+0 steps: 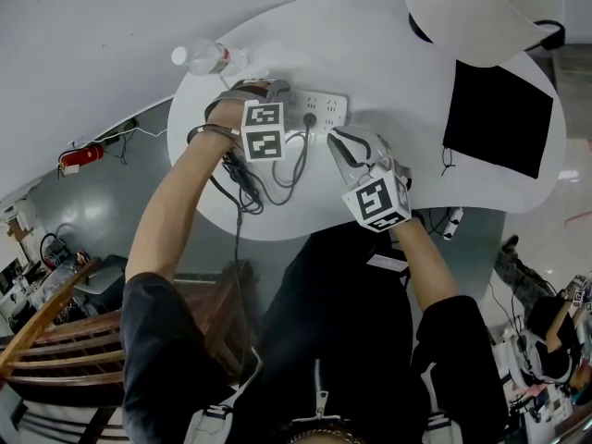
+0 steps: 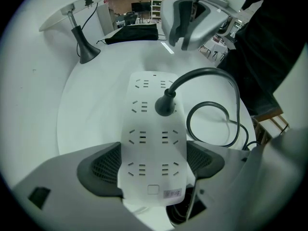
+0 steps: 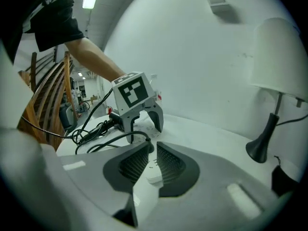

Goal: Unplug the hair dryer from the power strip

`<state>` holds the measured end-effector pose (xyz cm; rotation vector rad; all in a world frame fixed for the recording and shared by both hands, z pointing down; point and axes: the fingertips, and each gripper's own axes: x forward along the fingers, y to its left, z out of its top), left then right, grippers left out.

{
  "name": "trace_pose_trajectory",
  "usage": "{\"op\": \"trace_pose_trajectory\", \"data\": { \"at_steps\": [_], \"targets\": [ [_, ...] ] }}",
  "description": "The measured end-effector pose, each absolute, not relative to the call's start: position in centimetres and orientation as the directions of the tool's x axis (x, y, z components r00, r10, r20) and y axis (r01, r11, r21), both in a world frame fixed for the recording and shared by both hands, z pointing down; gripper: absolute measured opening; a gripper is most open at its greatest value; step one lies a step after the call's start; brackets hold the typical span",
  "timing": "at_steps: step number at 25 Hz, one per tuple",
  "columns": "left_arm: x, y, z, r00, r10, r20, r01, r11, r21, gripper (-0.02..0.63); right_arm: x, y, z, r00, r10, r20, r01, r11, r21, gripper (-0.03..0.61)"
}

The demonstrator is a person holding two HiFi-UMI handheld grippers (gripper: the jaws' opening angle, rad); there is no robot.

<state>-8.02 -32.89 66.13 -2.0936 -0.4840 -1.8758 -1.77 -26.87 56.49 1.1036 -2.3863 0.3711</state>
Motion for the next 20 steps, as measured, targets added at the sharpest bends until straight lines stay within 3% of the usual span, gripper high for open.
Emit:
{"op": "trace_pose_trajectory", "data": {
  "at_steps": [3, 20],
  "targets": [
    [-8.0, -33.0, 66.2, 0.094, 0.056, 0.994, 0.432, -0.902, 0.01, 0.416, -2.6, -27.3, 57.6, -0.571, -0.622, 0.537, -0.749, 0.662, -0.028, 0.083],
    [-7.9, -32.9, 66.4, 0.075, 0.049, 0.996, 0.434, -0.901, 0.011, 0.416, -6.4, -30.5, 59.5, -0.612, -0.59, 0.527, -0.692, 0.722, 0.005, 0.103]
  ]
}}
